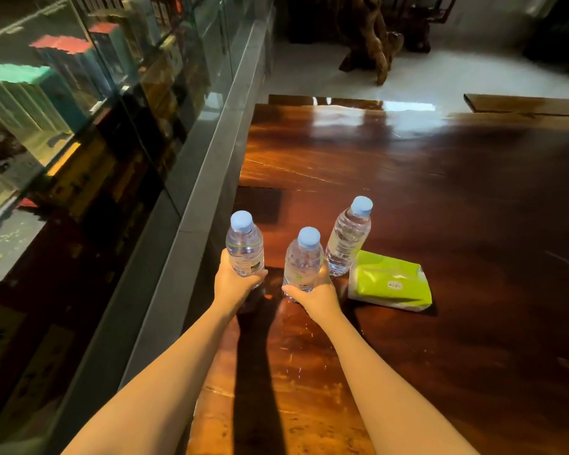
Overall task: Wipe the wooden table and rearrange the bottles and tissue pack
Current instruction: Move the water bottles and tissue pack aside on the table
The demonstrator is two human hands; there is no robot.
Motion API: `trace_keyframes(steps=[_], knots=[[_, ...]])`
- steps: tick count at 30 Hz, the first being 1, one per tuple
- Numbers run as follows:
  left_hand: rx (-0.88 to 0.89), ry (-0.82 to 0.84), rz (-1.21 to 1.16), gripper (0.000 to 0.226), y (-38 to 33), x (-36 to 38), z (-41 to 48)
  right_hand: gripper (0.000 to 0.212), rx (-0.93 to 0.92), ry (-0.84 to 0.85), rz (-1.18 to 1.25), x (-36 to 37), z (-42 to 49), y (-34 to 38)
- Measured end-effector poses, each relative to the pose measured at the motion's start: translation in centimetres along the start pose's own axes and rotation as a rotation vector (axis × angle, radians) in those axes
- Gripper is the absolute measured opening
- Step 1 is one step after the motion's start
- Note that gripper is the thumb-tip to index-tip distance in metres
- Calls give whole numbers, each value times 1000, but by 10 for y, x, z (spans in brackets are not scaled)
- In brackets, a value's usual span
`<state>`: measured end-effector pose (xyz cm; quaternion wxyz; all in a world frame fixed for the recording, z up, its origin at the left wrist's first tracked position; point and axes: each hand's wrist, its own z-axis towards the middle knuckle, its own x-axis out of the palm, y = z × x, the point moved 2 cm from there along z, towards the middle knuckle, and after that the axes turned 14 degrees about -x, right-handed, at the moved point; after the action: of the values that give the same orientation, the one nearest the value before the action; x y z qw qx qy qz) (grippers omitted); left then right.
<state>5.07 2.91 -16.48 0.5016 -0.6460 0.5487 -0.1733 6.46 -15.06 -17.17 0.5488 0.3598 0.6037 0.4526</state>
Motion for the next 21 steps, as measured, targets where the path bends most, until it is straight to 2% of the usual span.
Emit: trace_keyframes(steps=[6,13,21], knots=[[43,7,27,62,4,8,-11,62,-43,-52,9,1,-3,-7],[52,62,86,71,7,16,-48,73,-73,-4,-35,-32,-25,-4],[112,97,125,64,-15,52,-91,78,-36,-14,13,-93,-40,-1]])
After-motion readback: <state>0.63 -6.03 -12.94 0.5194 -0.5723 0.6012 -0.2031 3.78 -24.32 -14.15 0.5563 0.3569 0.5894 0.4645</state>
